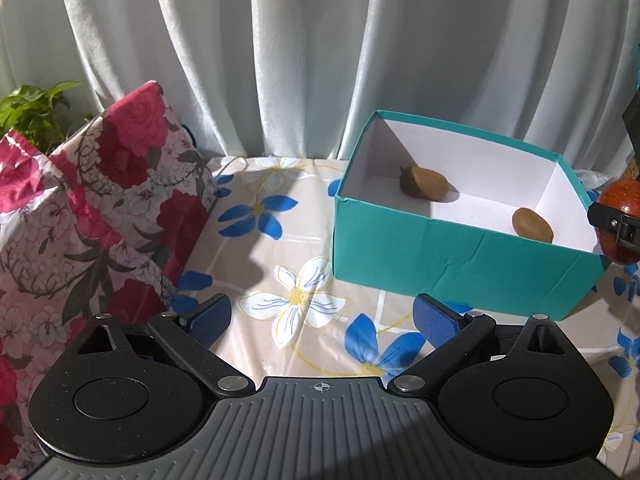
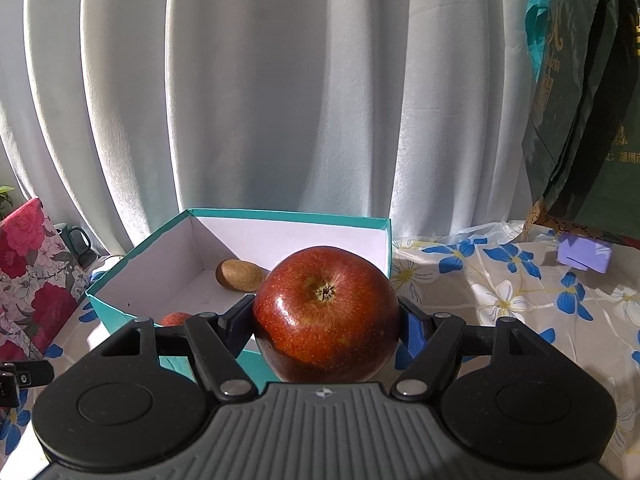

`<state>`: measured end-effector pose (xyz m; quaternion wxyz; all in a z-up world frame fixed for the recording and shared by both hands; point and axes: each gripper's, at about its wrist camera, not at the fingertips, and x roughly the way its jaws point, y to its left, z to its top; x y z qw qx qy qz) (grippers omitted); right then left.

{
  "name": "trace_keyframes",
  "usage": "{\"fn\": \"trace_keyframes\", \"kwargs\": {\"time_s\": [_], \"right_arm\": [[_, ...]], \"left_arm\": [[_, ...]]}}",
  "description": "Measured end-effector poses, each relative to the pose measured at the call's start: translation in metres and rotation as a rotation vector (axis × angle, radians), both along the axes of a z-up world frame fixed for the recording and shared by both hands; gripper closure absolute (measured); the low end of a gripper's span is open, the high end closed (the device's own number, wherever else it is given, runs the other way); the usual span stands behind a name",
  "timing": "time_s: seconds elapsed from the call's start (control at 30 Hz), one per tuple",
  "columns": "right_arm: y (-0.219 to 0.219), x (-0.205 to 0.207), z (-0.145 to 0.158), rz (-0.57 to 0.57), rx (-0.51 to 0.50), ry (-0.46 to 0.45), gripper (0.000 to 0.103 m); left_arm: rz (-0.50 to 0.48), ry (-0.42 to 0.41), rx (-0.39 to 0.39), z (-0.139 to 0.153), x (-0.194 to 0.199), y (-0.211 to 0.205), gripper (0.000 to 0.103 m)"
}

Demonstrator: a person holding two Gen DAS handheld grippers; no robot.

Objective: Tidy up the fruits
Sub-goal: 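Lower the red apple into the teal box and open the right gripper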

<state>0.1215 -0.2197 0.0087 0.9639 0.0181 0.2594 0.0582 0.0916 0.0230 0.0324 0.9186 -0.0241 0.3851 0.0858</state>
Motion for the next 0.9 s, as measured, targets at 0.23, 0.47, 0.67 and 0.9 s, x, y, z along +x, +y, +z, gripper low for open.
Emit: {"fn": "trace_keyframes", "kwargs": {"time_s": [0.23,0.47,0.67,0.9], "right_arm": [[0.003,0.024,-0.016,-0.010,-0.013,0.020,0.030],[0.010,0.039,-0.027,-0.013,-0.062,0.025,0.030],[0.019,0.043,-0.031,-0.010,-0.139,0.008,0.030],[0.029,0.046,-0.036,0.013,-0.221,-0.013,0.031]], "left_arm": [[0.009,0.027,0.012,-0.006,-0.003,0.001,0.003],[0.019,0.047,0.012,-0.008,-0.003,0.004,0.003],[0.008,0.059,0.010,-0.011,-0.002,0.002,0.003],[-0.007,0.077,0.007,-0.013,-0.003,0.001,0.003]]}}
